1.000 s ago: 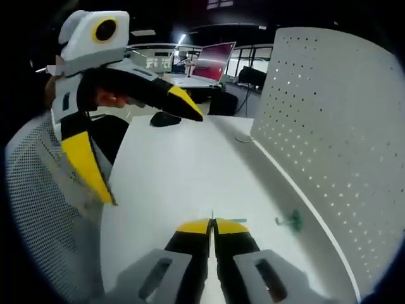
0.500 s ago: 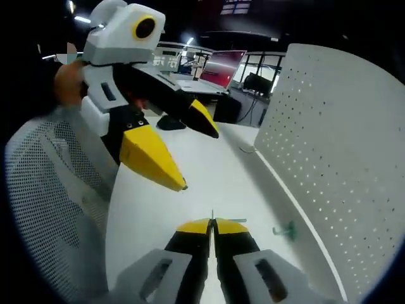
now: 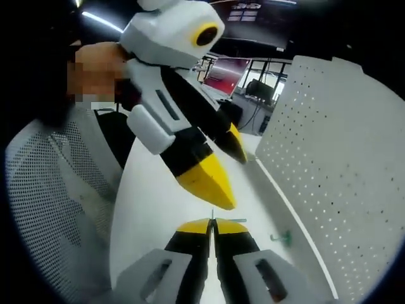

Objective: Insert the hook assembly into the mounting plate slot until the hook locks in place.

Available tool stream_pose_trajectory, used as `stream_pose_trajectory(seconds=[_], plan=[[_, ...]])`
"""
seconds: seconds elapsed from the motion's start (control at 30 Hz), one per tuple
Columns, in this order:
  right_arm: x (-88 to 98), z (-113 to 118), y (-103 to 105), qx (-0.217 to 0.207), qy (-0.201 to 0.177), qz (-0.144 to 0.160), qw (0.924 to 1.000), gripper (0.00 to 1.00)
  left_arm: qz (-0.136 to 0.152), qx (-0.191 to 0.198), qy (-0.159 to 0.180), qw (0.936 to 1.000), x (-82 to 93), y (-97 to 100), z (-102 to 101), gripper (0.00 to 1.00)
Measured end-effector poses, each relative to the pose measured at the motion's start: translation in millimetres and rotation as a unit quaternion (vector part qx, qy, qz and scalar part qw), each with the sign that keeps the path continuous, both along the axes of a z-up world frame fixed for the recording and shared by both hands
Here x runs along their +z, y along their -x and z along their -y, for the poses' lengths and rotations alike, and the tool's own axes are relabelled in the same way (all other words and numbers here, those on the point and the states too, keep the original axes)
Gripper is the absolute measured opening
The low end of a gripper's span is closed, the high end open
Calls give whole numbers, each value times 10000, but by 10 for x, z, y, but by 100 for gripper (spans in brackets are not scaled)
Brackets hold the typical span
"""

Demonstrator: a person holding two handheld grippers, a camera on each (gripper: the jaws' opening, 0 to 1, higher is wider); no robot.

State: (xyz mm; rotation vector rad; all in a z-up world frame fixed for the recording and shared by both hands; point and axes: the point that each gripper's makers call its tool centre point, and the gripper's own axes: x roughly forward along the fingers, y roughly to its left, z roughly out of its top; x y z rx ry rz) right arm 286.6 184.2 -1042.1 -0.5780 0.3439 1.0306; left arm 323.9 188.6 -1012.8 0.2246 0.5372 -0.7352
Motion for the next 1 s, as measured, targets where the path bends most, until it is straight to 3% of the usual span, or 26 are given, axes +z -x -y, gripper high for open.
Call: stream_pose_trajectory(seconds=[0.3,0.47,0.8,1.0], plan=[[-2,-29,46,108,62,68,9999,0,-637,-24,-137,9979,-195,-4,7,31],[-14,-40,45,139,76,72,9998,0,-1140,14,149,9934,-295,38,17,22],[-39,-75,63,261,138,114,9995,0,-1717,38,518,9838,-404,30,44,19],[-37,-76,72,295,148,132,9994,0,-2111,17,725,9748,-455,54,73,8]])
